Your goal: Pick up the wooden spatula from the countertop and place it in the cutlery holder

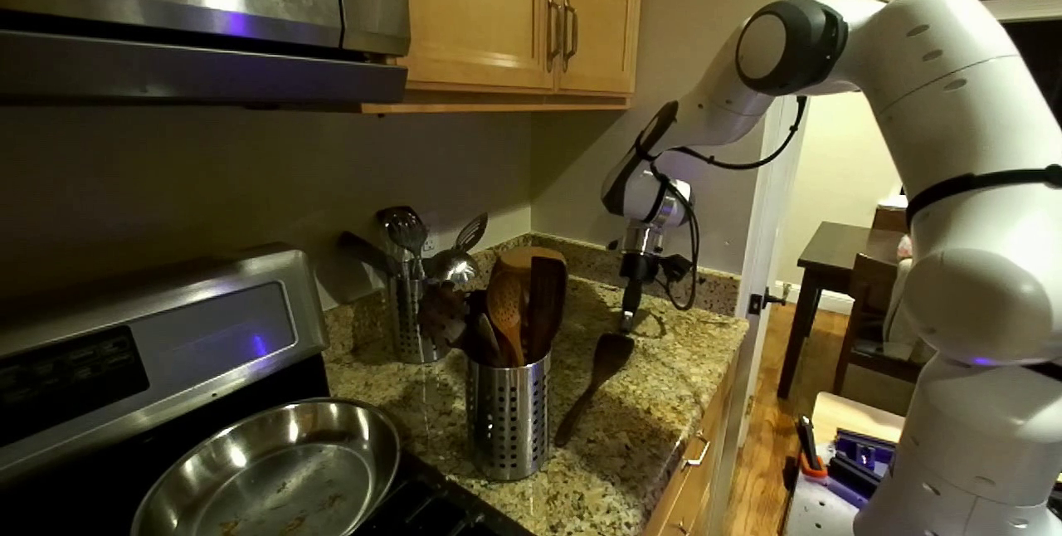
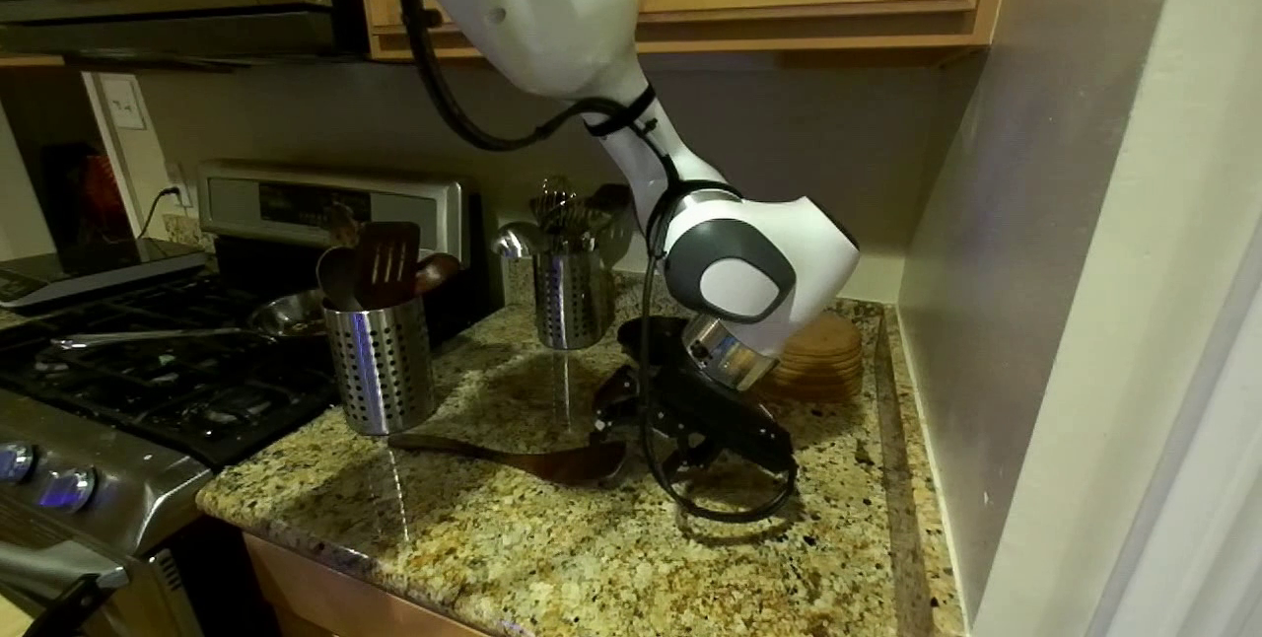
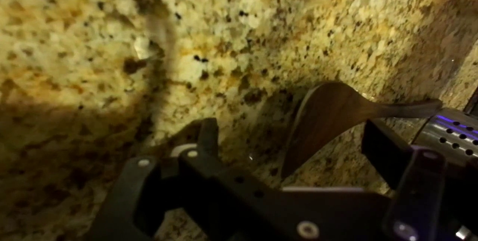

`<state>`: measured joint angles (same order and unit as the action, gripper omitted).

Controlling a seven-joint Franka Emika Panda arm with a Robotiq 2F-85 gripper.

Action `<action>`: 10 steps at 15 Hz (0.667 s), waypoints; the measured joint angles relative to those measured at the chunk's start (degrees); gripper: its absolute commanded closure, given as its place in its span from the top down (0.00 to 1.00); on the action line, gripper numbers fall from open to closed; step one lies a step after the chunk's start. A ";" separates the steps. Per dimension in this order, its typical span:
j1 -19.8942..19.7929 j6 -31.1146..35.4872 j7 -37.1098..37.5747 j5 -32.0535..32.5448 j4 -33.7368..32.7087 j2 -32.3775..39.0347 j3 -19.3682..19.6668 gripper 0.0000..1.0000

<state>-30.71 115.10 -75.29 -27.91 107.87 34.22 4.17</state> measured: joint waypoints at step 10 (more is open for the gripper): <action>-0.25 -11.73 -3.83 0.00 -4.67 4.18 -0.14 1.00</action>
<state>-30.96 103.37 -79.12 -27.92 103.20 38.41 4.03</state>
